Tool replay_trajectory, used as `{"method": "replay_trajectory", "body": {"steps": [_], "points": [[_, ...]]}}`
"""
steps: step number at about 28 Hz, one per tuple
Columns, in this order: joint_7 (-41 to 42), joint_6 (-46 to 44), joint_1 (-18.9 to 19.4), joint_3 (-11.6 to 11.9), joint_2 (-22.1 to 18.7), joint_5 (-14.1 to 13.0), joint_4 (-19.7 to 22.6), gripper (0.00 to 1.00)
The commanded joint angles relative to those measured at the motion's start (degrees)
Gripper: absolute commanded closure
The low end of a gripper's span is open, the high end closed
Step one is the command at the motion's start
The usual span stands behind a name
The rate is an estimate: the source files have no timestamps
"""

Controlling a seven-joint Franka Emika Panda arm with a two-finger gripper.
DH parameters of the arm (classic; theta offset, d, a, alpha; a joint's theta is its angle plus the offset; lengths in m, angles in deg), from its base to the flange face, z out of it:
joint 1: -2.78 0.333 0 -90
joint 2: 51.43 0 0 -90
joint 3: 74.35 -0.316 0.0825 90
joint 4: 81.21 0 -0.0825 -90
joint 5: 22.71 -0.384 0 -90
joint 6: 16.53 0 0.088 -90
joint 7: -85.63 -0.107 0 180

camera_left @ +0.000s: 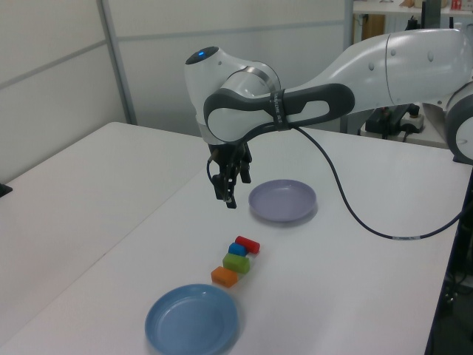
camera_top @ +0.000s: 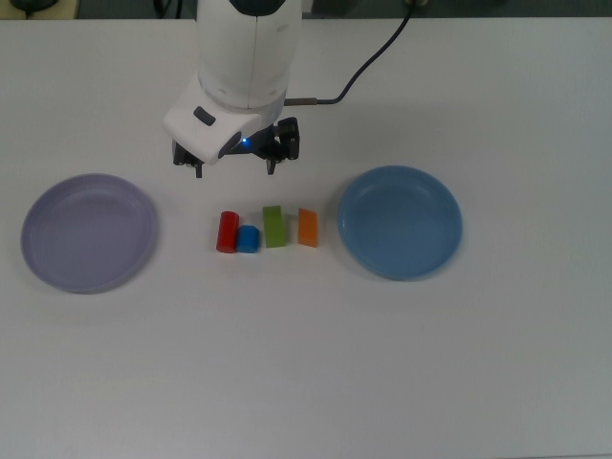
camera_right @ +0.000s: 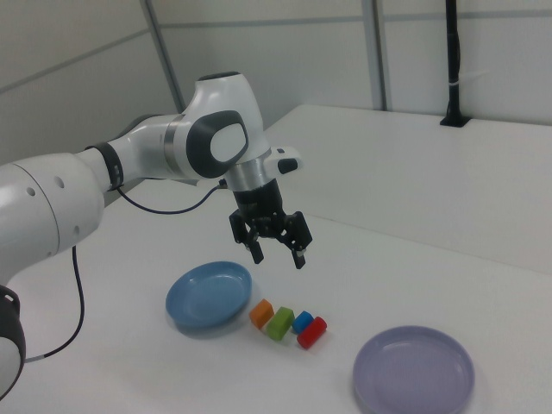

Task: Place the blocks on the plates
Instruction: 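Move the open gripper toward the orange block beside the blue plate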

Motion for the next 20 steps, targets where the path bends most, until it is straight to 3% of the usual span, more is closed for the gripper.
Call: {"method": "replay_trajectory", "body": {"steps": [1, 20], "points": [[-0.6, -0.4, 0.3, 0.3, -0.3, 0.6, 0.4, 0.0], [-0.4, 1.2, 0.9, -0.4, 1.3, 0.1, 0.3, 0.0]]}}
